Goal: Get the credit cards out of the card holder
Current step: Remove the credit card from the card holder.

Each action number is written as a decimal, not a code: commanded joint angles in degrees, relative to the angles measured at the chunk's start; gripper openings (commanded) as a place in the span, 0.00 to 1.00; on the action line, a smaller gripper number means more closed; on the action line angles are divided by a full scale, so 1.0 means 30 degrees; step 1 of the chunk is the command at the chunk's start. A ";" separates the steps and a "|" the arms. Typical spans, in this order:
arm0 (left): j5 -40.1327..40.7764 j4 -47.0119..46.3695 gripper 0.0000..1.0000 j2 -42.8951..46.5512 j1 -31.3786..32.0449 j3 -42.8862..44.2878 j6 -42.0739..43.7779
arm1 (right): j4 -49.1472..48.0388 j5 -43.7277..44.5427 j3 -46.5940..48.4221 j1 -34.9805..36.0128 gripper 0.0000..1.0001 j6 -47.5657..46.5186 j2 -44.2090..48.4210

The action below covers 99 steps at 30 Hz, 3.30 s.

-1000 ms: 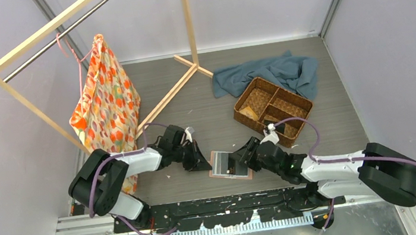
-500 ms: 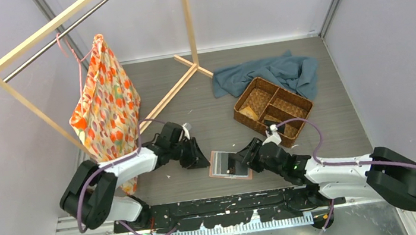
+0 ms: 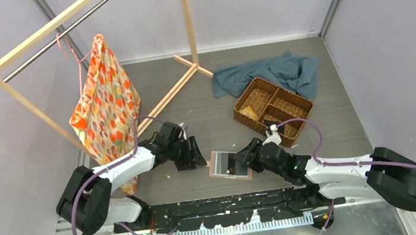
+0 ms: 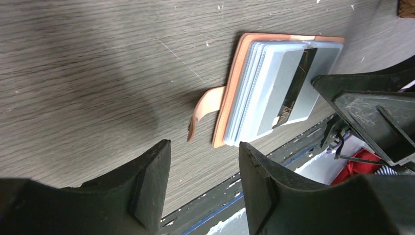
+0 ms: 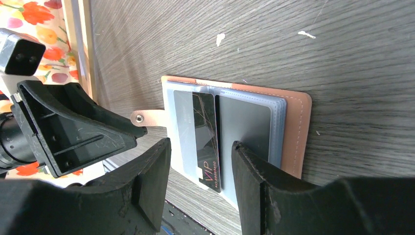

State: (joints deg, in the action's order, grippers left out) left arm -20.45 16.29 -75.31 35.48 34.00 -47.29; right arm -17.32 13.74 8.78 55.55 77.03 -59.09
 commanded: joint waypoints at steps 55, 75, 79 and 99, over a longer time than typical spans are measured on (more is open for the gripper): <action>-0.3234 -0.7751 0.55 -0.3047 0.0882 -0.2954 -0.2031 | 0.0791 0.0540 -0.0406 0.0031 0.54 0.0107 -0.0228; -0.5261 -1.5424 0.46 -0.3786 0.0891 -0.4125 -0.6342 | 0.0529 0.0634 -0.0914 0.0038 0.54 0.0410 -0.0140; -0.5358 -1.5684 0.45 -0.3672 0.0894 -0.4129 -0.6506 | 0.0505 0.0702 -0.1117 0.0045 0.54 0.0537 0.0069; 0.1391 -0.3061 0.51 0.3209 0.2550 -0.0131 -0.2178 | 0.3926 0.1292 -0.1676 0.0028 0.54 0.0753 0.4267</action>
State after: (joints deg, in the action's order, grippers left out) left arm -21.45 -0.99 -69.30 41.41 28.97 -58.26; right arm -14.76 14.68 3.09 55.55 80.95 -48.71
